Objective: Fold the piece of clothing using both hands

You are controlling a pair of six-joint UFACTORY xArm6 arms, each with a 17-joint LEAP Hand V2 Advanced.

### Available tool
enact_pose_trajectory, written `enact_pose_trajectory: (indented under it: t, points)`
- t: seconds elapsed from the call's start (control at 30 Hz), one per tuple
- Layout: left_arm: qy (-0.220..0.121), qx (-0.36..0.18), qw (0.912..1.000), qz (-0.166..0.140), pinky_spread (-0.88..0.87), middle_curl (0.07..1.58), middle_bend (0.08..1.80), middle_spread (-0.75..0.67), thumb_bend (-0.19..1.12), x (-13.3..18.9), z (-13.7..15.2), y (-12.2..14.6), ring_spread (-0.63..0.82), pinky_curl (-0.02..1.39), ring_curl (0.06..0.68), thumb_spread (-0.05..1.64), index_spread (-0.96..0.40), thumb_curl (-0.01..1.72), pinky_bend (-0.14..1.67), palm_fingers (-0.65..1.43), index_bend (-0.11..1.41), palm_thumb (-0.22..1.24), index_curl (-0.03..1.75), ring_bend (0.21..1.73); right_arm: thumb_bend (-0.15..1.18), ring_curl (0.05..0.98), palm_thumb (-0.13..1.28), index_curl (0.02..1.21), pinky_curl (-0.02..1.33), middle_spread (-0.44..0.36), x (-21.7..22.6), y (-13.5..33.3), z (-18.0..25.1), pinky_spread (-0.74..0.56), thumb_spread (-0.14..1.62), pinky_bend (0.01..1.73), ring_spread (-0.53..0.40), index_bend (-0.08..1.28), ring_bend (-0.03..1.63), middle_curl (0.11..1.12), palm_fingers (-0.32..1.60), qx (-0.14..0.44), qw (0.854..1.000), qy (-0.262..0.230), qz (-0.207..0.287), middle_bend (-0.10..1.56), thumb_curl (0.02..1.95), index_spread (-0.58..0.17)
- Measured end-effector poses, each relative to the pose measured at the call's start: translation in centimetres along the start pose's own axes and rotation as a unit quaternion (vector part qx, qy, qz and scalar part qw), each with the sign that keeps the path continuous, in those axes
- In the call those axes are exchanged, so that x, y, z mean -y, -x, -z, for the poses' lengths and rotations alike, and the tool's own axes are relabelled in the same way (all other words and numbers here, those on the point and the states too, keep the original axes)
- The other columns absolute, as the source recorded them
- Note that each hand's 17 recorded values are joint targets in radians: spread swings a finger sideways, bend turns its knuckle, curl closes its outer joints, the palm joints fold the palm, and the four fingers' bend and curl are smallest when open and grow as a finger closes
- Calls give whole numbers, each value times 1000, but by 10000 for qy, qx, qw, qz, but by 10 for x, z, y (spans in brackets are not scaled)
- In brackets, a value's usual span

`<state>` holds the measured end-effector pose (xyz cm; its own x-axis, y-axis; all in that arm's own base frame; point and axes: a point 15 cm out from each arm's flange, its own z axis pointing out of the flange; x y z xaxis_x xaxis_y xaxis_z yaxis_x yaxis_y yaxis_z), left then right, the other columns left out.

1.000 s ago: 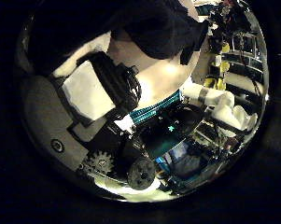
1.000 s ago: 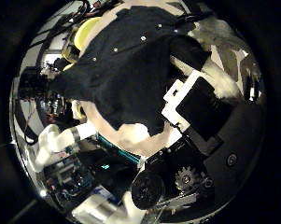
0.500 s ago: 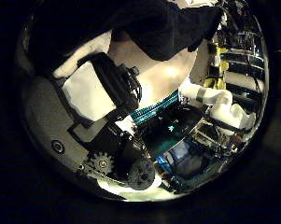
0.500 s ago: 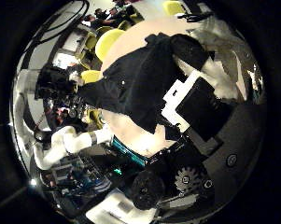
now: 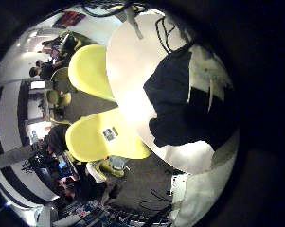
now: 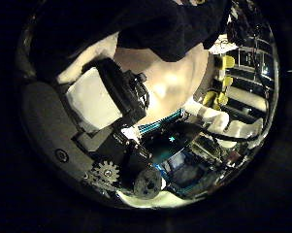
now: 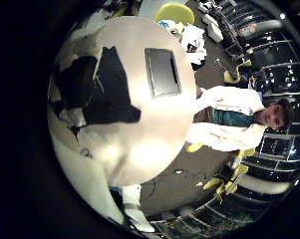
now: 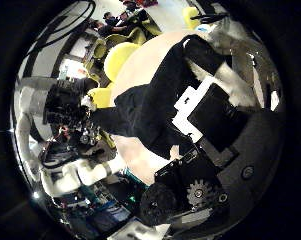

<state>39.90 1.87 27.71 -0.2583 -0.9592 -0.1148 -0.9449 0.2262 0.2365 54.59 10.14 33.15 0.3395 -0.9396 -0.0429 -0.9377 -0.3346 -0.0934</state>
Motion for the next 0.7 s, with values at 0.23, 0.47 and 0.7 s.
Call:
enact_pose_trajectory:
  t: [0.23, 0.47, 0.7]
  points:
    - [323, -156, 9993, 138, -715, 1112, 800, -671, -16, 35, -28, 19, -498, 653, 504, 1268, -496, 367, 758, 882, 206, 520, 1496, 1193, -7, 804, 1099, 976, 1143, -136, 46, 10, -69, -178, 1084, 1194, -228, 1094, 1393, 882, 1003, -43, 10000, 36, 16, 1343, 833, -282]
    - [561, -457, 9969, 305, -710, 1087, 804, -663, -16, 68, -54, 29, -507, 658, 496, 1267, -499, 361, 661, 819, 225, 509, 1454, 1128, -29, 807, 1006, 982, 1178, -139, 71, -5, -107, -184, 1080, 1160, -230, 1077, 1380, 876, 1017, -103, 9997, -224, -70, 1329, 828, -283]
    - [740, -557, 9947, 448, -628, 1007, 578, -576, -20, 80, -63, 40, -461, 706, 489, 1246, -472, 355, 644, 430, 137, 472, 1298, 1045, -19, 786, 847, 947, 1126, -147, 90, -40, -106, -213, 1180, 1129, -233, 941, 1346, 844, 966, -185, 9969, -693, -323, 1246, 721, -302]
